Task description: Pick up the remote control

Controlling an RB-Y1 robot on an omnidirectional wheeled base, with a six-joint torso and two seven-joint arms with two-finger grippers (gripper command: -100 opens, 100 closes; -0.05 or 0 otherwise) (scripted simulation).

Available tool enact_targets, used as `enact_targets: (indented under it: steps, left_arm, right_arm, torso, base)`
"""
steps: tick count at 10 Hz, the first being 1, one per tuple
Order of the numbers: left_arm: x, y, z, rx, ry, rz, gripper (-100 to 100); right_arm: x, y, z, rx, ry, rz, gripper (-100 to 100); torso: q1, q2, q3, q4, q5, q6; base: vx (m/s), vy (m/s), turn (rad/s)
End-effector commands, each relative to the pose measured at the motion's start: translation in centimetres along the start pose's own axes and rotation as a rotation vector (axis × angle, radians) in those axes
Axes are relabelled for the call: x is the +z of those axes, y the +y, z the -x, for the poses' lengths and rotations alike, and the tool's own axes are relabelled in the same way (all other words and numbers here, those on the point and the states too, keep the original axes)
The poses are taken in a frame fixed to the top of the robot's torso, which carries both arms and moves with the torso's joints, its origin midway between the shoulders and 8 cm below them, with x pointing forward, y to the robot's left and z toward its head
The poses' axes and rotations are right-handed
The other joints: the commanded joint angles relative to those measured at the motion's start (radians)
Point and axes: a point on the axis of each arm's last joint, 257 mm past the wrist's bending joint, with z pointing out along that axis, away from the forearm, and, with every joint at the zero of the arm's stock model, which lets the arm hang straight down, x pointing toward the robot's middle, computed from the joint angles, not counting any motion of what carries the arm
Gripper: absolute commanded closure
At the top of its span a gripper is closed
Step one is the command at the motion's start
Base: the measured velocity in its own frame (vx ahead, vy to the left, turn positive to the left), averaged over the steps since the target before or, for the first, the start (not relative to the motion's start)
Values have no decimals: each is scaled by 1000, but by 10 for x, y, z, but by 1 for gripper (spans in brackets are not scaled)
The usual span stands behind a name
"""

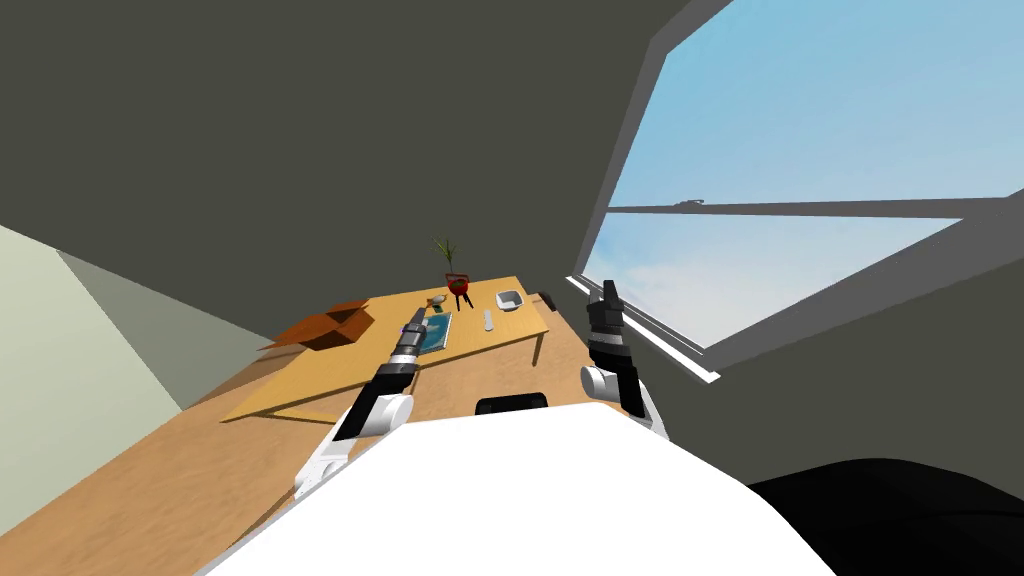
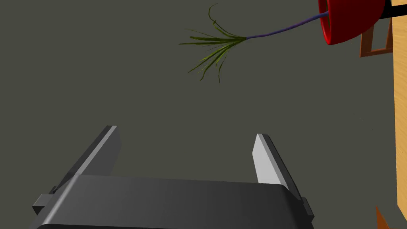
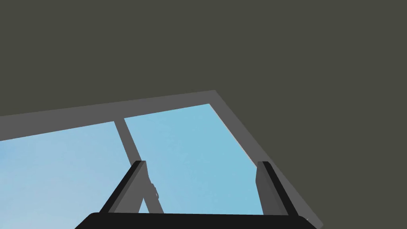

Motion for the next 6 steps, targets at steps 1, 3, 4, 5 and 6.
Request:
enact_targets:
  steps: [1,3,4,5,6]
  left_arm:
    - [-1,23,-4,12,38,67,-100]
    - [-5,47,-8,22,75,132,-100]
    - [-10,70,-12,30,111,193,-100]
    - [-11,71,-12,30,113,196,-100]
    - [-19,95,-16,37,151,263,-100]
  right_arm:
    - [0,0,0,0,0,0,0]
    - [0,0,0,0,0,0,0]
    - [0,0,0,0,0,0,0]
    - [0,0,0,0,0,0,0]
    - [0,0,0,0,0,0,0]
  torso:
    - [0,0,0,0,0,0]
    - [0,1,0,0,0,1]
    - [0,0,0,0,0,0]
    - [-1,-1,0,0,0,1]
    - [-1,-1,-1,0,0,0]
  base:
    - [-37,27,-262]
    - [-41,38,-271]
    - [-23,21,-317]
    - [-17,20,-155]
    - [-10,13,-281]
